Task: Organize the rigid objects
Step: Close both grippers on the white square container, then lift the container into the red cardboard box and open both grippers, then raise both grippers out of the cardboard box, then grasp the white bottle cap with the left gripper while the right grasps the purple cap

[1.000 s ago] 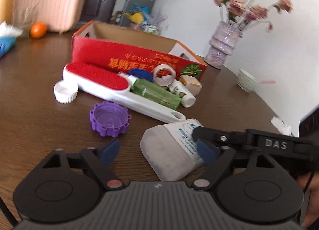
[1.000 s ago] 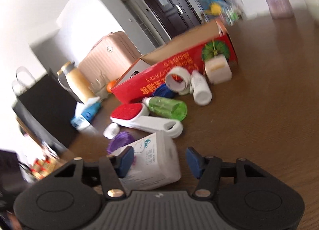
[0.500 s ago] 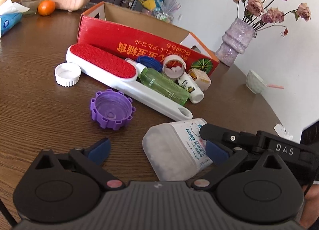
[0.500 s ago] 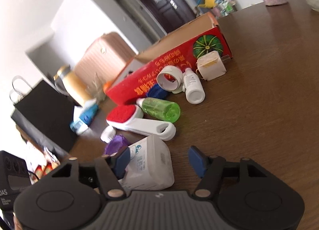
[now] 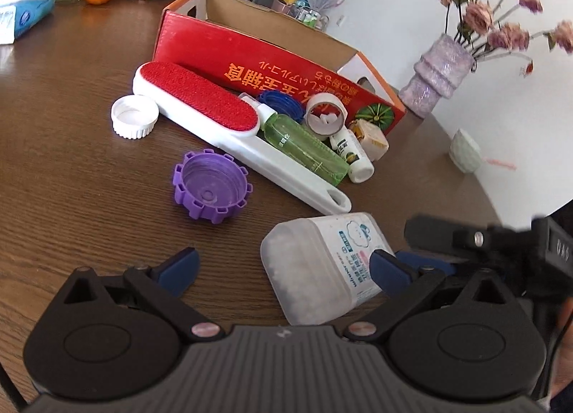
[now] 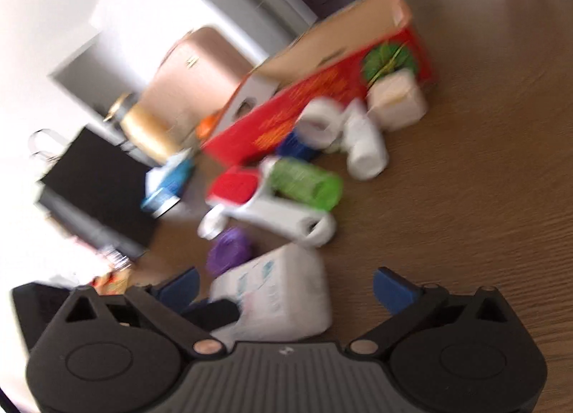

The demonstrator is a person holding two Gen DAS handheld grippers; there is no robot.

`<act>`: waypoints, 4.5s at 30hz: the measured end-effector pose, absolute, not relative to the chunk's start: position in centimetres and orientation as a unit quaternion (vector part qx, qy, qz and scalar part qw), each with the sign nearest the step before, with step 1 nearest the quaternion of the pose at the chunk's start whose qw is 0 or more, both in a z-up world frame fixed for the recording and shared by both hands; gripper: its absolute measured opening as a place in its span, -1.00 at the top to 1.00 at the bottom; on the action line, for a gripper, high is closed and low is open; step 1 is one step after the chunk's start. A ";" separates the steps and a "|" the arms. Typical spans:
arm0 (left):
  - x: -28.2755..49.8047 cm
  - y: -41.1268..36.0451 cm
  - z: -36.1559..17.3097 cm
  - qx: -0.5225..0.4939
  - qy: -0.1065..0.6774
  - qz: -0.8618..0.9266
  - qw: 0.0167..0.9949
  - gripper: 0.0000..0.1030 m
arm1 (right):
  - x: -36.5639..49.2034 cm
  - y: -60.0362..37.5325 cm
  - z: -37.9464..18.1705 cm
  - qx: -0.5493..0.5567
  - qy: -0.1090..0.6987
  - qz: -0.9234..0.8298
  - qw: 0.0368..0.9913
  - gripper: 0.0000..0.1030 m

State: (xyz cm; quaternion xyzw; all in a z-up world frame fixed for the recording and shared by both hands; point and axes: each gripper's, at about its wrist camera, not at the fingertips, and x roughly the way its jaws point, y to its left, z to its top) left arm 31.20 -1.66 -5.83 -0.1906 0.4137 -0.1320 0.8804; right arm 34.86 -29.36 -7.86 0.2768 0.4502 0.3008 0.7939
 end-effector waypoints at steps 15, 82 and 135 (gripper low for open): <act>31.4 -1.6 -6.2 -0.235 0.413 -0.189 0.859 -0.15 | 35.0 -28.8 -7.5 0.273 0.467 0.269 0.797 0.27; 45.3 2.2 19.3 0.013 0.233 -0.061 0.970 -0.07 | 46.6 -29.9 19.3 0.078 0.283 0.160 0.942 -0.51; 32.4 4.2 -5.6 0.044 0.280 -0.056 0.957 -0.84 | 28.6 -18.5 -4.2 -0.014 0.271 0.211 0.939 -0.78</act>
